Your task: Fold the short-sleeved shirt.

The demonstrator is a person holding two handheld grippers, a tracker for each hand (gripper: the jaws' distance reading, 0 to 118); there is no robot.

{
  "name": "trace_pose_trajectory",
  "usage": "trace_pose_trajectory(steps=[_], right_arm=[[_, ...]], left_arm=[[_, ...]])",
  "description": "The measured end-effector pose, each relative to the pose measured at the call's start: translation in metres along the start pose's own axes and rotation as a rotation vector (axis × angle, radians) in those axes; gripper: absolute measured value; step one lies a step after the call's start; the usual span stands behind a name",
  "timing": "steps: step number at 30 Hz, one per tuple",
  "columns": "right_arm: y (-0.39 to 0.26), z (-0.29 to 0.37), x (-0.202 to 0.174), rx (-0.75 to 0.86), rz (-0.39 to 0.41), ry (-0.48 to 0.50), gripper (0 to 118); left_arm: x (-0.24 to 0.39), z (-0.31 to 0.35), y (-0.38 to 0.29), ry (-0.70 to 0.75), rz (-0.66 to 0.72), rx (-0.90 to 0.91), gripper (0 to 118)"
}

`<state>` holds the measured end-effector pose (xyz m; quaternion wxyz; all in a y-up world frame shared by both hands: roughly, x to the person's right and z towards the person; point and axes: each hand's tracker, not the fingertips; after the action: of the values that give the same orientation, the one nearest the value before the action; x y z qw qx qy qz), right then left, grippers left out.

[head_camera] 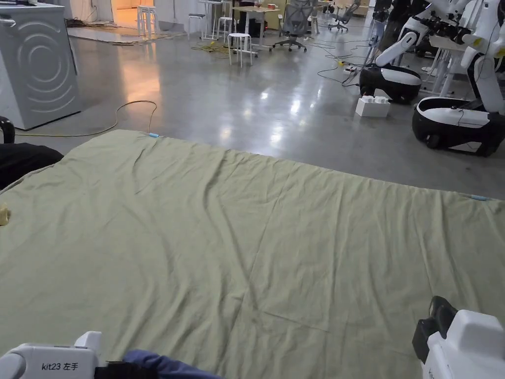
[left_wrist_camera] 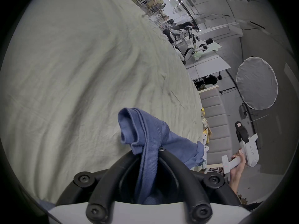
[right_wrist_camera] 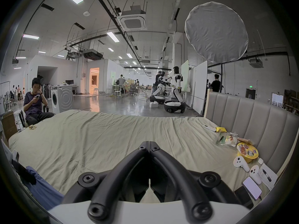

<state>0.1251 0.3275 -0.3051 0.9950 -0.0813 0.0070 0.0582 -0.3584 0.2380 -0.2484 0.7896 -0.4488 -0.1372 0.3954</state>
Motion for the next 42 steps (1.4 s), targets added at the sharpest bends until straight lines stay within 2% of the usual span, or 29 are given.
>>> trace_pose_trajectory(steps=[4, 5, 8, 15, 20, 24, 25, 27, 33, 39, 42], right_arm=[[0.001, -0.001, 0.003, 0.001, 0.001, 0.005, 0], [0.001, -0.001, 0.004, 0.003, 0.003, 0.003, 0], [0.001, 0.000, 0.008, 0.007, -0.002, 0.004, 0], [-0.002, -0.001, 0.010, 0.000, -0.013, 0.010, 1], [-0.003, -0.001, 0.009, -0.005, -0.020, 0.016, 1], [-0.005, -0.001, 0.008, -0.010, -0.022, 0.021, 0], [-0.006, -0.001, 0.007, -0.011, -0.023, 0.022, 0], [-0.006, 0.000, 0.007, -0.012, -0.022, 0.022, 0], [-0.008, 0.001, 0.008, -0.019, -0.022, 0.022, 0], [-0.010, 0.002, 0.010, -0.027, -0.028, 0.018, 1], [-0.012, 0.004, 0.013, -0.030, -0.034, 0.014, 1]], left_arm=[[0.010, 0.018, 0.009, 0.038, -0.025, 0.009, 9], [-0.036, 0.020, 0.034, 0.059, -0.034, 0.011, 9], [-0.046, 0.042, 0.049, 0.135, -0.026, 0.019, 9], [-0.029, 0.080, 0.051, 0.254, -0.026, 0.069, 9], [-0.009, 0.082, 0.049, 0.298, -0.060, 0.067, 9], [0.001, 0.071, 0.047, 0.294, -0.071, 0.074, 9], [0.031, 0.064, 0.030, 0.277, -0.069, 0.076, 9], [0.043, 0.058, 0.022, 0.200, -0.060, 0.077, 9], [0.081, 0.028, -0.002, 0.103, -0.071, 0.029, 9], [0.114, -0.025, -0.026, 0.100, -0.113, -0.011, 9], [0.122, -0.060, -0.038, 0.152, -0.143, -0.049, 9]])
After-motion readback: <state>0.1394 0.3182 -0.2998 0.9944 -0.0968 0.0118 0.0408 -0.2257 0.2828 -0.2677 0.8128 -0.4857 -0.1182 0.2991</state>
